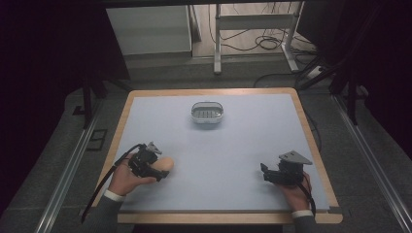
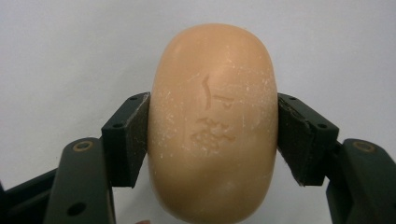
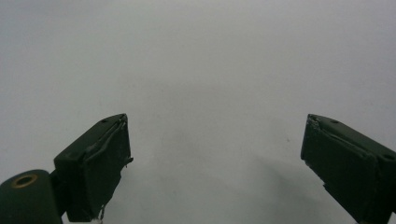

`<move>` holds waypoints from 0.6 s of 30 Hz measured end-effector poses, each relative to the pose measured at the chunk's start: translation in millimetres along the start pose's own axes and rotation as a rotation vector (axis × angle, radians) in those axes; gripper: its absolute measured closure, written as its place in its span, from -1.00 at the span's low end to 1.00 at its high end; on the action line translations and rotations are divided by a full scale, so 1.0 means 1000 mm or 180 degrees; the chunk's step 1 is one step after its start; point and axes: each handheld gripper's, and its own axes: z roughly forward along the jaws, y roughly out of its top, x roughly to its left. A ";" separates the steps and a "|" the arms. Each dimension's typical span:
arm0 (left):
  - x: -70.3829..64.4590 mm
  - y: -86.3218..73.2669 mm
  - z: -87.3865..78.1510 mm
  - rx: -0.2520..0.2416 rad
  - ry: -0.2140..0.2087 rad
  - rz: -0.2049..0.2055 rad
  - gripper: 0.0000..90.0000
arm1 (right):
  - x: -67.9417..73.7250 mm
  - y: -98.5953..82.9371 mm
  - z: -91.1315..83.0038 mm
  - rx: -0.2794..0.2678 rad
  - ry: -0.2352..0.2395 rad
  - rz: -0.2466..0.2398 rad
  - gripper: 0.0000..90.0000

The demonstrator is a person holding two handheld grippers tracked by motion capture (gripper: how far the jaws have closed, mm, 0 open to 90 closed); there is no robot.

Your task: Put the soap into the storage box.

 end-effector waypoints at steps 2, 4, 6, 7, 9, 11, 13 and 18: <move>0.000 0.001 -0.001 -0.0031 -0.0068 -0.0004 -0.28 | 0.000 0.000 0.000 0.0001 -0.0001 0.0000 -0.81; -0.001 0.003 -0.002 -0.0037 -0.0055 0.0006 -0.28 | 0.000 0.000 0.000 0.0002 0.0000 0.0002 -0.81; -0.001 0.004 -0.002 -0.0032 -0.0052 0.0015 -0.28 | 0.000 0.000 0.000 0.0002 0.0000 0.0002 -0.81; -0.001 0.005 -0.002 -0.0031 -0.0052 0.0026 -0.28 | 0.000 0.000 0.000 0.0001 -0.0002 0.0003 -0.81; -0.001 0.007 -0.002 -0.0033 -0.0049 0.0033 -0.28 | 0.000 0.000 0.000 0.0002 -0.0004 -0.0002 -0.81; -0.001 0.008 -0.003 -0.0040 -0.0053 0.0042 -0.28 | 0.000 0.000 0.000 0.0001 -0.0004 0.0001 -0.81; -0.001 0.010 -0.003 -0.0041 -0.0048 0.0042 -0.28 | 0.000 0.000 0.000 0.0001 -0.0006 -0.0001 -0.81; -0.001 0.013 -0.003 -0.0034 -0.0062 0.0062 -0.28 | 0.000 0.000 0.000 0.0001 -0.0003 -0.0001 -0.81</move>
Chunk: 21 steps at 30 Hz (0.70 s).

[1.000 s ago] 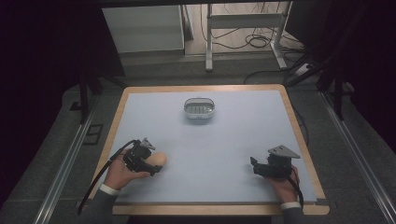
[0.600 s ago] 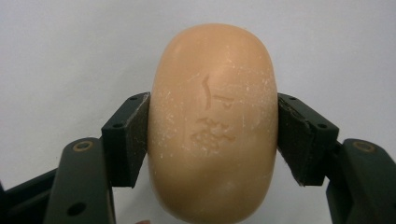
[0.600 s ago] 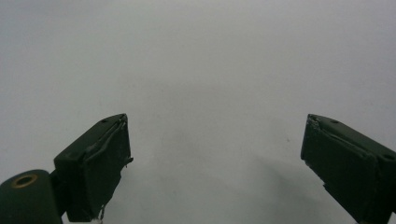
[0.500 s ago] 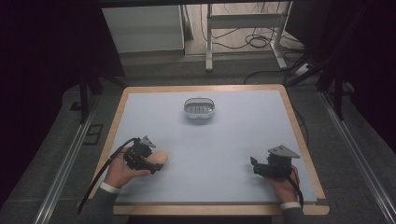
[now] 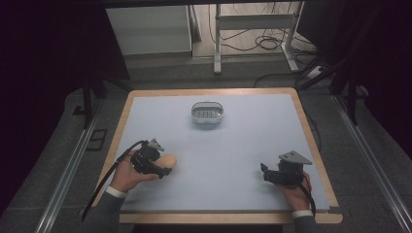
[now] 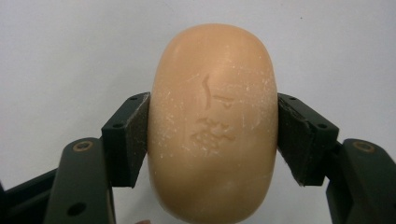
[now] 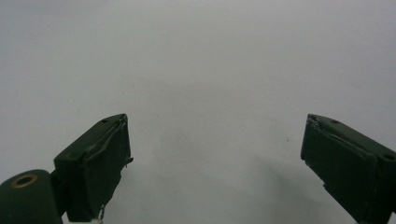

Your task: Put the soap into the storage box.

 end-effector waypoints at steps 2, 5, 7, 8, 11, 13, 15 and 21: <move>0.000 0.001 0.000 0.0002 0.0004 0.0002 -0.28 | 0.000 0.000 0.000 0.0001 0.0000 -0.0001 -0.81; 0.000 0.003 0.000 0.0002 0.0000 0.0011 -0.28 | 0.000 0.000 0.000 0.0003 -0.0001 -0.0003 -0.81; 0.000 0.004 0.000 0.0001 0.0001 0.0020 -0.28 | 0.000 0.000 0.000 0.0005 -0.0002 -0.0007 -0.81; 0.000 0.005 0.000 0.0005 0.0000 0.0023 -0.28 | 0.000 0.000 0.000 0.0006 -0.0003 -0.0007 -0.81; 0.000 0.008 0.000 -0.0012 0.0001 0.0033 -0.28 | 0.000 0.000 0.000 0.0009 -0.0001 -0.0006 -0.81; 0.000 0.010 0.000 -0.0027 0.0002 0.0037 -0.28 | 0.000 0.000 0.000 0.0011 0.0001 -0.0002 -0.81; -0.001 0.011 0.001 -0.0042 -0.0003 0.0039 -0.28 | 0.000 0.000 0.000 0.0011 0.0001 -0.0003 -0.81; -0.001 0.015 0.002 -0.0044 -0.0018 0.0050 -0.28 | 0.000 0.000 0.000 0.0013 0.0004 0.0000 -0.81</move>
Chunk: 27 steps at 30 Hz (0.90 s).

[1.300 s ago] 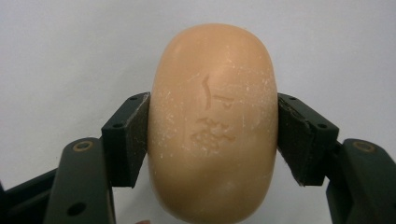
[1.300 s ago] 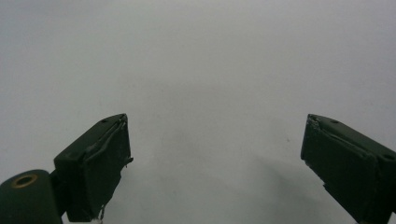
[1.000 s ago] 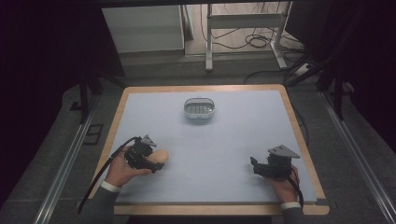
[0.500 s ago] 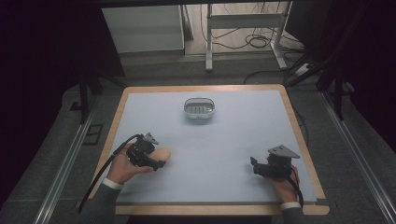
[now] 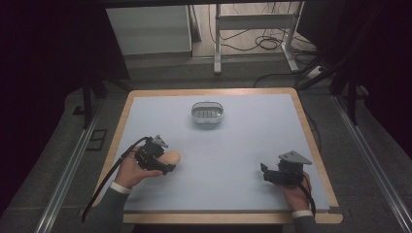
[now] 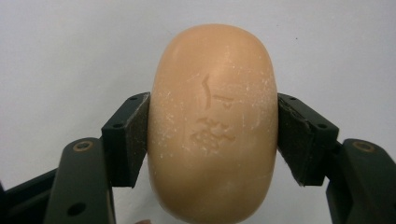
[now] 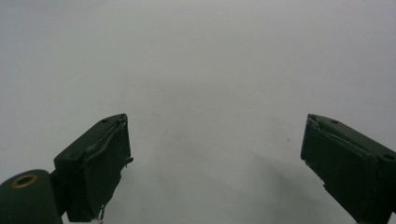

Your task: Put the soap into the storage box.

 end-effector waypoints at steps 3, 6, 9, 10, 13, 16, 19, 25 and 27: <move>0.000 0.003 0.000 0.0001 0.0005 0.0014 -0.28 | 0.000 0.000 0.000 0.0003 -0.0001 -0.0001 -0.81; -0.001 0.005 -0.001 -0.0007 0.0009 0.0026 -0.28 | 0.000 0.000 0.000 0.0006 -0.0006 -0.0006 -0.81; -0.001 0.008 -0.001 -0.0012 0.0010 0.0036 -0.28 | 0.000 0.000 0.000 0.0001 -0.0002 0.0000 -0.81; -0.001 0.008 -0.001 -0.0015 0.0005 0.0035 -0.28 | 0.000 0.000 0.000 0.0001 -0.0002 0.0001 -0.81; 0.000 0.009 0.000 -0.0013 -0.0006 0.0012 -0.28 | 0.000 0.000 0.000 0.0000 -0.0002 0.0000 -0.81; 0.001 0.009 0.001 -0.0011 -0.0005 0.0015 -0.28 | 0.000 0.000 0.000 0.0002 -0.0001 0.0002 -0.81; 0.001 0.010 0.001 -0.0030 -0.0014 -0.0007 -0.28 | 0.000 0.000 0.000 0.0002 -0.0005 -0.0002 -0.81; 0.001 0.014 0.000 -0.0017 0.0011 0.0028 -0.28 | 0.000 0.000 0.000 0.0007 -0.0009 -0.0004 -0.81; 0.001 0.016 0.000 -0.0018 0.0019 0.0048 -0.28 | 0.000 0.000 0.000 0.0007 -0.0009 -0.0003 -0.81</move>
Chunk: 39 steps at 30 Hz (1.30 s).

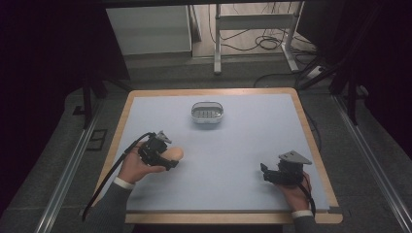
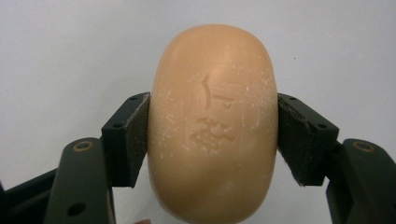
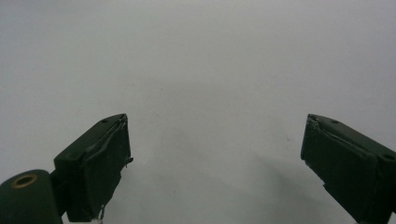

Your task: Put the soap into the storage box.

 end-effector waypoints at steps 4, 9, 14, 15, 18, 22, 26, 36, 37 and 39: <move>0.000 0.004 -0.001 -0.0023 0.0008 0.0003 -0.28 | 0.000 0.000 0.000 -0.0009 0.0005 0.0006 -0.81; 0.001 0.007 0.001 -0.0021 0.0003 0.0005 -0.28 | 0.000 0.000 0.000 -0.0006 0.0009 0.0003 -0.81; 0.001 0.009 0.002 -0.0036 -0.0007 0.0003 -0.28 | 0.000 0.000 0.000 -0.0008 0.0002 0.0006 -0.81; 0.001 0.009 0.003 -0.0042 -0.0007 0.0001 -0.28 | 0.000 0.000 0.000 -0.0003 0.0001 0.0001 -0.81; 0.002 0.011 0.003 -0.0052 -0.0010 0.0006 -0.28 | 0.000 0.000 0.001 0.0011 -0.0003 0.0011 -0.81; 0.003 0.014 0.004 -0.0057 -0.0012 0.0011 -0.28 | 0.000 0.000 0.001 0.0014 -0.0005 0.0013 -0.81; 0.004 0.016 0.005 -0.0051 -0.0012 0.0008 -0.28 | -0.001 0.000 0.001 0.0013 -0.0004 0.0014 -0.81; 0.006 0.021 0.005 -0.0042 -0.0012 0.0006 -0.28 | -0.001 0.000 0.001 0.0011 -0.0004 0.0012 -0.81; 0.006 0.021 0.005 -0.0044 -0.0005 0.0014 -0.28 | -0.001 0.000 0.000 0.0013 0.0002 0.0014 -0.81; 0.007 0.023 0.005 -0.0047 -0.0007 0.0014 -0.28 | -0.001 0.000 0.001 0.0012 -0.0001 0.0012 -0.81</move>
